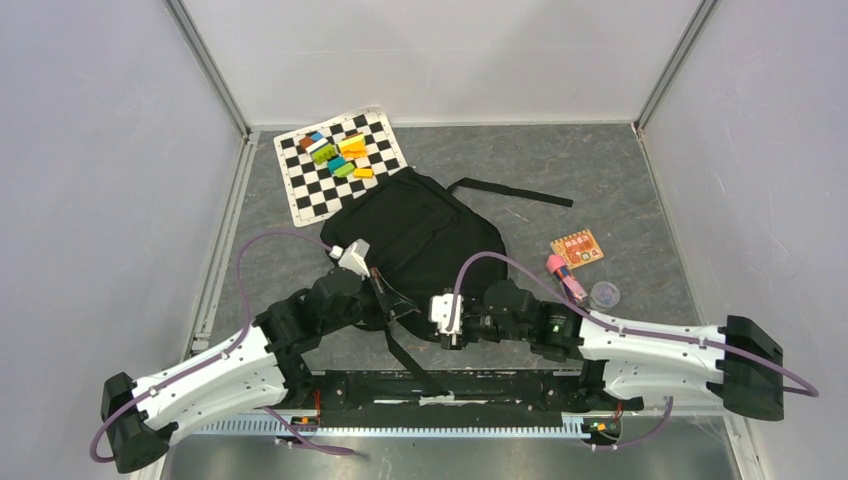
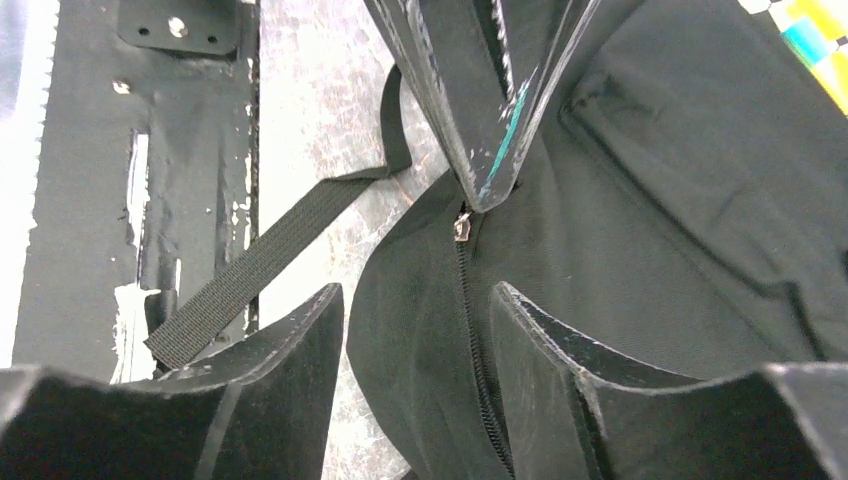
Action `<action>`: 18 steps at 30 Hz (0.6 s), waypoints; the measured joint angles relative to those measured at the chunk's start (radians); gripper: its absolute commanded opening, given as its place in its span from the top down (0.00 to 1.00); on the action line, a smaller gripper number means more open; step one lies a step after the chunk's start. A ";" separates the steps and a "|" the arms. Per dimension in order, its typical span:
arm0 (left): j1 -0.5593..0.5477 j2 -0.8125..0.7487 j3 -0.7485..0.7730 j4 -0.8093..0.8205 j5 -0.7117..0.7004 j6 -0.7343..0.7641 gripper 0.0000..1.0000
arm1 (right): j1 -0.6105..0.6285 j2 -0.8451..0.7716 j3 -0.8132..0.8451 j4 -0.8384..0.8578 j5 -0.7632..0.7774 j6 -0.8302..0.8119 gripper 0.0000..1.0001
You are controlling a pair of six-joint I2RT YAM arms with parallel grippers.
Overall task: Pack the student bag
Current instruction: Zip the student bag at the center of the board.
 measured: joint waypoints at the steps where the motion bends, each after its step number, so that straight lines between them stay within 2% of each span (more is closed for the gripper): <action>1: 0.000 -0.002 -0.001 0.000 0.000 0.000 0.98 | 0.003 0.021 0.000 0.003 0.013 -0.012 0.51; 2: 0.000 -0.002 -0.002 0.000 0.001 0.000 0.98 | 0.006 0.035 0.000 0.004 0.022 -0.019 0.57; 6: 0.010 0.008 -0.002 0.001 0.024 0.002 0.98 | 0.016 0.077 0.000 0.006 0.083 -0.043 0.96; 7: 0.014 0.015 -0.002 0.001 0.034 0.004 0.98 | 0.016 0.078 0.000 0.008 0.098 -0.049 1.00; 11: 0.048 0.033 -0.002 0.004 0.070 0.023 0.98 | 0.022 0.068 0.000 0.005 0.166 -0.036 1.00; 18: 0.206 0.032 -0.002 0.026 0.192 0.073 0.98 | 0.026 -0.049 -0.045 0.014 0.265 -0.015 1.00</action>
